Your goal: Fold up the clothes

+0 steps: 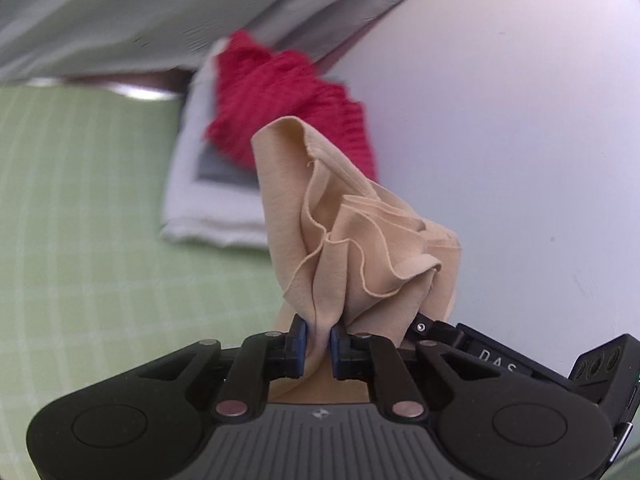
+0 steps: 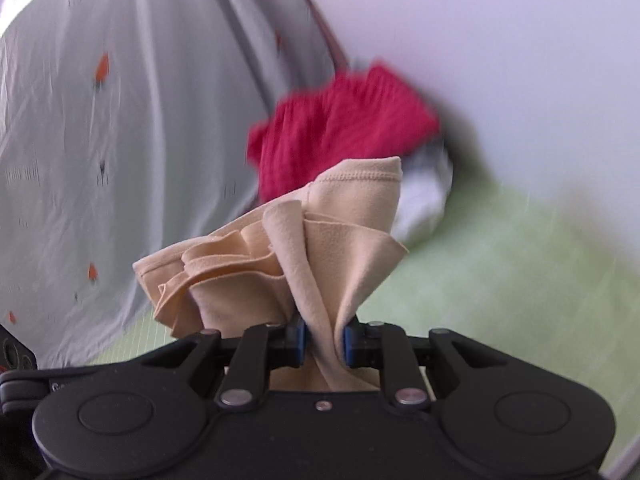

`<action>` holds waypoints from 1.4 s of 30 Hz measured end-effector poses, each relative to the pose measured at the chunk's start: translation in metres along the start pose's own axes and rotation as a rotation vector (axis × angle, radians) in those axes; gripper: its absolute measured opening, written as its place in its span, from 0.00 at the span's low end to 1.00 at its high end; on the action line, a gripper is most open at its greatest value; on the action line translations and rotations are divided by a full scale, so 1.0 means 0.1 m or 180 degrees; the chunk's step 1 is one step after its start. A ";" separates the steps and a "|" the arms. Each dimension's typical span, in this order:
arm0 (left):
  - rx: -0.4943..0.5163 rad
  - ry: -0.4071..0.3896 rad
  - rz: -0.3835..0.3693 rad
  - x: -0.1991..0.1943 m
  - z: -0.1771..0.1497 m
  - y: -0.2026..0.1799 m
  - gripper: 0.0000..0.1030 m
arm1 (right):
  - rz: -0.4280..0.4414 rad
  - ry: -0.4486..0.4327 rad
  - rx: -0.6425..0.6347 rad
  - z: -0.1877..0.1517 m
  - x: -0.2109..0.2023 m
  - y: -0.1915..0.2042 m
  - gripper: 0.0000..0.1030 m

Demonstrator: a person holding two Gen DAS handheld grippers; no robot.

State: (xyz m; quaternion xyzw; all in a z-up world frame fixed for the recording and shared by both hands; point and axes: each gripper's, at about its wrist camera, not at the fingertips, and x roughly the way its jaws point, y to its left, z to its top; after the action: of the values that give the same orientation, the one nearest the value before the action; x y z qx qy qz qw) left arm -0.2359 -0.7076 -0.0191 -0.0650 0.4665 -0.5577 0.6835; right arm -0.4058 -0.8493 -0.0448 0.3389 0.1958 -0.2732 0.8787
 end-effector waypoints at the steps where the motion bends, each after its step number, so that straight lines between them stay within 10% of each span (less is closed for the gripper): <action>1: 0.0004 -0.0022 -0.0045 0.08 0.14 -0.04 0.12 | 0.0013 -0.0067 -0.0004 0.15 0.04 -0.05 0.18; 10: 0.0108 -0.0526 -0.0200 0.67 1.71 -0.13 0.12 | 0.0266 -0.0640 -0.0388 1.59 0.94 -0.03 0.18; 20: -0.0073 -0.0433 0.0947 1.67 2.37 0.89 0.10 | -0.0691 -0.0416 -0.1502 1.88 3.03 0.23 0.44; 24: -0.0088 -0.0375 0.1047 1.65 2.22 1.04 0.17 | -0.0761 -0.0510 -0.1461 1.83 2.96 0.20 0.60; 33: 0.0398 -0.0653 0.1148 0.70 1.58 0.55 0.80 | -0.0609 -0.0845 -0.1692 1.55 1.93 0.38 0.97; 42: 0.0628 -0.0827 0.0995 -0.15 0.74 0.06 0.99 | -0.0588 -0.0655 -0.1549 0.71 0.83 0.52 1.00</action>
State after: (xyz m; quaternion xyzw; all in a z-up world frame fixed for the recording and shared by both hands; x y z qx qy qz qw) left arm -0.1778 -0.7248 0.0267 0.0040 0.3222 -0.4748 0.8190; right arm -0.2985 -0.8955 -0.0140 0.0692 0.1955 -0.3301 0.9209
